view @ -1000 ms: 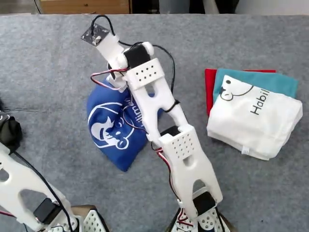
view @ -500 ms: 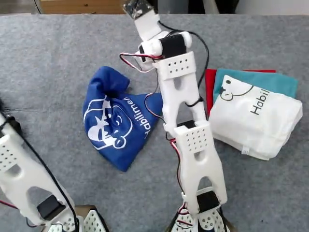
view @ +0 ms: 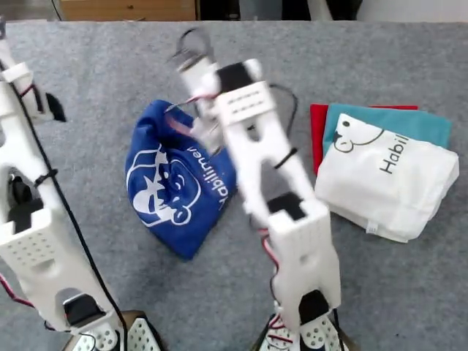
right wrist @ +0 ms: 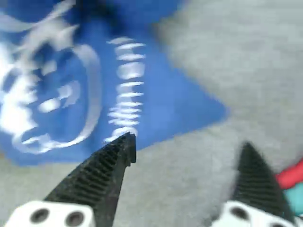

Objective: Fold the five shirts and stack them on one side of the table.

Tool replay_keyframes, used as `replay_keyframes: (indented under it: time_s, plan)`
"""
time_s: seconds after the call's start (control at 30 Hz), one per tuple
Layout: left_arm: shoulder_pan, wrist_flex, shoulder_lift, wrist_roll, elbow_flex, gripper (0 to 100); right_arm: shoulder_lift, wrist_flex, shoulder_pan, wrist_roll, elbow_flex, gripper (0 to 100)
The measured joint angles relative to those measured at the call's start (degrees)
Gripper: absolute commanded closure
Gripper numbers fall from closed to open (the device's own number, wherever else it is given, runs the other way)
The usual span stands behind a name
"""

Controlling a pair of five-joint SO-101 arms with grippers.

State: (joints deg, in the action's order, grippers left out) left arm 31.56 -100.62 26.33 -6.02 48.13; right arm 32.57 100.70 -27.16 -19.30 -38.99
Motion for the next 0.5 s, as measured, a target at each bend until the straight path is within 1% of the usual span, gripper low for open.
replay_keyframes:
  time_s: [0.1,0.23,0.33,0.4,0.47,0.5]
  plan:
    - [5.7,0.0,0.0,0.0,-0.1,75,-3.3,0.0,-7.6,-1.1,6.4,53.4]
    - [13.2,0.0,-0.1,-0.4,-0.1,75,-3.7,-2.1,-17.4,-1.5,11.0,56.9]
    - [17.1,0.0,-0.1,-2.3,-0.1,75,-0.7,-6.4,-21.6,-1.5,14.0,62.2]
    - [18.6,0.0,-0.1,-3.0,-0.1,75,3.3,-8.8,-22.4,-1.5,15.1,69.1]
    - [19.8,0.0,-0.1,-3.2,-0.1,75,7.4,-10.2,-22.4,-1.5,15.1,80.0]
    - [20.4,0.0,-0.1,-3.2,-0.1,75,9.1,-10.2,-22.4,-1.5,15.1,87.1]
